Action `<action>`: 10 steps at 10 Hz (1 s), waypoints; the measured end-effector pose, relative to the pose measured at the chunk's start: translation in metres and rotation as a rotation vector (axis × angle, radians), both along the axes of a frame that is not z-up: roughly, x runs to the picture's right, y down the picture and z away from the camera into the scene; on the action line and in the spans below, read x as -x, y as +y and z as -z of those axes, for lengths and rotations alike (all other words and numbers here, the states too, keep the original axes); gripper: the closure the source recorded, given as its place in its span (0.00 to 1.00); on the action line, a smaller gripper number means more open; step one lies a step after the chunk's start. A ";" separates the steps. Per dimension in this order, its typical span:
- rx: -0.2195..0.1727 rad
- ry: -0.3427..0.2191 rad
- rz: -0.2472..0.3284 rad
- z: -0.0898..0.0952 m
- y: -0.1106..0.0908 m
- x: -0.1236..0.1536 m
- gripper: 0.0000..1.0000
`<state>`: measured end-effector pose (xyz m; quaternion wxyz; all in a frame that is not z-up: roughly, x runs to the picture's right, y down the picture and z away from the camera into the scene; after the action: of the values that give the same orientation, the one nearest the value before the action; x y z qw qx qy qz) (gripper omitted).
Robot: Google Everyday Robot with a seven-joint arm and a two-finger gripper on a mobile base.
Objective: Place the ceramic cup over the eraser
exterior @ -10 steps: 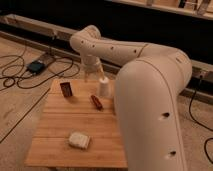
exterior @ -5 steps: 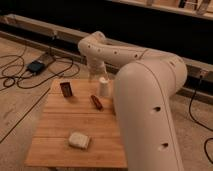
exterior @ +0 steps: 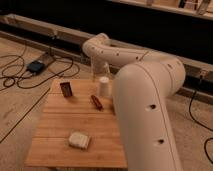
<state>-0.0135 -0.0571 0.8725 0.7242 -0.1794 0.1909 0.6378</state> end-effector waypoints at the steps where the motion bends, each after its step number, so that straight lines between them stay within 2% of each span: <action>1: 0.002 0.001 -0.012 -0.005 -0.001 -0.003 0.35; 4: 0.018 0.003 -0.025 -0.017 0.000 -0.010 0.35; 6: 0.042 0.003 -0.024 -0.027 0.007 -0.012 0.35; 10: 0.076 -0.006 -0.019 -0.043 0.018 -0.006 0.35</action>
<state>-0.0080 -0.0393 0.9153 0.7112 -0.2106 0.2113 0.6366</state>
